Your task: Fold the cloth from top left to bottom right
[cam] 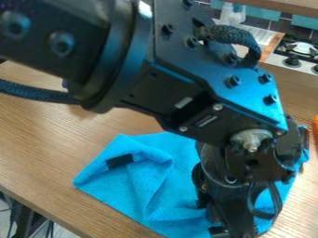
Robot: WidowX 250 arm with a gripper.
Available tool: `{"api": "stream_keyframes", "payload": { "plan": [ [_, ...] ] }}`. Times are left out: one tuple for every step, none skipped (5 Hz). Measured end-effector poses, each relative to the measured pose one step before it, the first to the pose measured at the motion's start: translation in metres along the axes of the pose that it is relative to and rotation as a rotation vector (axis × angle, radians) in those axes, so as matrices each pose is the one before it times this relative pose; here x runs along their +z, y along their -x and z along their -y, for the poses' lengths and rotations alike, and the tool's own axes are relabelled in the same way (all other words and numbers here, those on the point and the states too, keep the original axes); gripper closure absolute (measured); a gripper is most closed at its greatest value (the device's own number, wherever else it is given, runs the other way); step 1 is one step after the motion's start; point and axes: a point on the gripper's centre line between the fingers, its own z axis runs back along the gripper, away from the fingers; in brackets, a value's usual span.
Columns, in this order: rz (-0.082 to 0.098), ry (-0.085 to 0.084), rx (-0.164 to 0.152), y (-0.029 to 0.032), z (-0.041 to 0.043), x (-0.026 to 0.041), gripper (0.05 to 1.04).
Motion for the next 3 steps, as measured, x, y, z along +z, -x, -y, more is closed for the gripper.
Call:
{"api": "stream_keyframes", "payload": {
  "plan": [
    [-0.0476, 0.1221, -0.0071, 0.00732, -0.00617, -0.00328, 0.285],
    [0.0033, 0.0637, 0.0156, -0.00284, -0.01449, 0.00890, 0.087],
    [0.0111, 0.0438, 0.0060, -0.00054, -0.02814, 0.02238, 0.082]
  ]
}}
